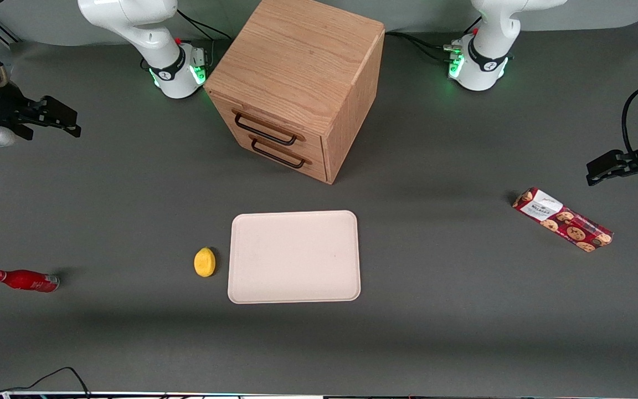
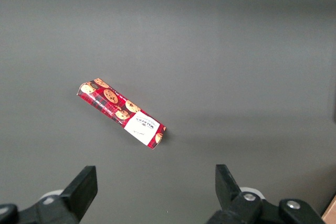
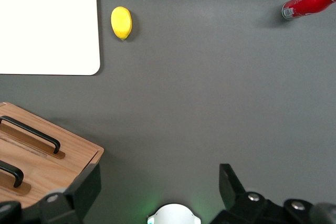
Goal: Open upper drawer
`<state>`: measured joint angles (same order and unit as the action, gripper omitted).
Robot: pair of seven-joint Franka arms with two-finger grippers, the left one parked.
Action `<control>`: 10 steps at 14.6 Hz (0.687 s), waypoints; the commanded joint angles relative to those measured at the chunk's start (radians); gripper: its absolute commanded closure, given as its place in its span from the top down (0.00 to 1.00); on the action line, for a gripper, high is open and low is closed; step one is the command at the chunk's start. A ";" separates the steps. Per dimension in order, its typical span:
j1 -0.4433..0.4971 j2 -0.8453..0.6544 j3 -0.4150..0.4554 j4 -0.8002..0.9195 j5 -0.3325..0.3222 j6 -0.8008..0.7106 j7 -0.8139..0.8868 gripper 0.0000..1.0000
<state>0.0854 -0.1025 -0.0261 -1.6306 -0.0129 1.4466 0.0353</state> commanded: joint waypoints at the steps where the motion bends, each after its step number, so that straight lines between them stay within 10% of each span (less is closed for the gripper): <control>1: -0.004 0.007 0.000 0.026 -0.013 -0.026 0.006 1.00; 10: -0.030 0.001 0.003 0.026 -0.016 -0.035 -0.002 1.00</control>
<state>0.0603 -0.1025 -0.0286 -1.6245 -0.0130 1.4332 0.0348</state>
